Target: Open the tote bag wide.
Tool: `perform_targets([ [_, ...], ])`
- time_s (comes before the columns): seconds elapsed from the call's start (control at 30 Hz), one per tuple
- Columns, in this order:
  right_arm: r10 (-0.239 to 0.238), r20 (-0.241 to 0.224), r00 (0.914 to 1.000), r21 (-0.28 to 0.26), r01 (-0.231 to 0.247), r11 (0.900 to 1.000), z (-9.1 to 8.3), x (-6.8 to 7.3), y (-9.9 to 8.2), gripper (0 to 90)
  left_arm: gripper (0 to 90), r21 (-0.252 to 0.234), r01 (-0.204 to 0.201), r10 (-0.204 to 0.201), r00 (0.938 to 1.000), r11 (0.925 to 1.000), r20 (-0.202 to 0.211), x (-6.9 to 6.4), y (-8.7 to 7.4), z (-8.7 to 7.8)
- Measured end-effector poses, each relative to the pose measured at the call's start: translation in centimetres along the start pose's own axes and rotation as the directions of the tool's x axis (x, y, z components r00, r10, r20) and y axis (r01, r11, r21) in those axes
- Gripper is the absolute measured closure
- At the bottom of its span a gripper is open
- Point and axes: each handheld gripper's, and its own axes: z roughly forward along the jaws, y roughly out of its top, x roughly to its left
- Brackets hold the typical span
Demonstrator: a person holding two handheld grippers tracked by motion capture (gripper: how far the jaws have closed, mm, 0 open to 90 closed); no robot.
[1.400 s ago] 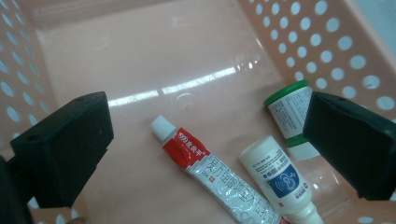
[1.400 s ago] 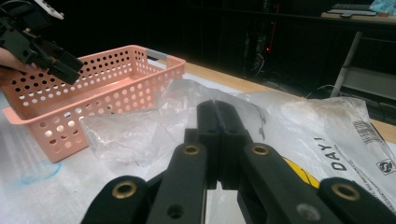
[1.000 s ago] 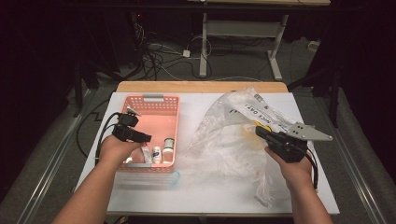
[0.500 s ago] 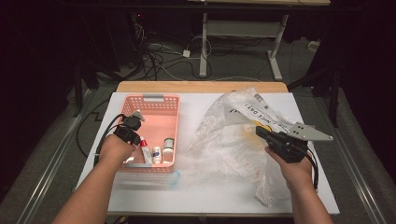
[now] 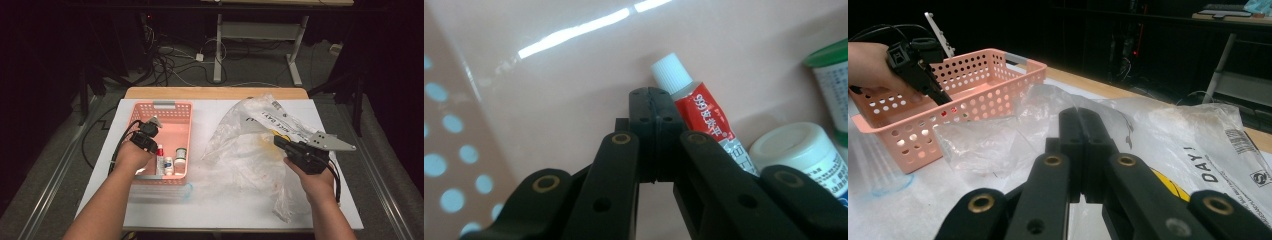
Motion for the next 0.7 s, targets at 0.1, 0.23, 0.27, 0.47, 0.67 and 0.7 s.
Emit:
perform_targets([
  [0.1, 0.003, 0.000, 1.0000, 0.003, -0.003, 1.0000, 0.0, 0.0, 0.0, 90.0, 87.7, -0.012, -0.008, 0.008, 1.0000, 0.9999, -0.005, -0.1, 0.1, -0.1],
  [0.23, -0.001, -0.003, 1.0000, 0.003, 0.001, 1.0000, 0.0, 0.1, 0.0, 90.0, 87.5, -0.054, -0.010, 0.010, 0.9999, 0.9985, -0.009, -0.1, 0.1, -1.3],
  [0.27, -0.003, -0.003, 1.0000, 0.002, 0.003, 1.0000, 0.1, 0.1, 0.0, 90.0, 87.3, -0.066, -0.008, 0.007, 1.0000, 0.9978, -0.003, 0.0, 0.1, -1.7],
  [0.47, -0.002, -0.003, 1.0000, 0.002, 0.002, 1.0000, 0.1, 0.2, 0.0, 90.0, 55.8, -0.072, 0.037, -0.033, 0.9975, 0.9967, 0.063, -0.2, 0.2, -1.9],
  [0.67, -0.002, 0.000, 1.0000, 0.001, 0.002, 1.0000, -0.1, 0.1, 0.0, 90.0, 36.8, -0.013, 0.079, -0.078, 0.9939, 0.9968, 0.077, -0.8, 0.7, -0.7],
  [0.7, -0.002, 0.000, 1.0000, 0.001, 0.002, 1.0000, -0.1, 0.1, 0.0, 90.0, 37.2, -0.002, 0.080, -0.080, 0.9938, 0.9968, 0.077, -1.0, 0.8, -0.5],
])
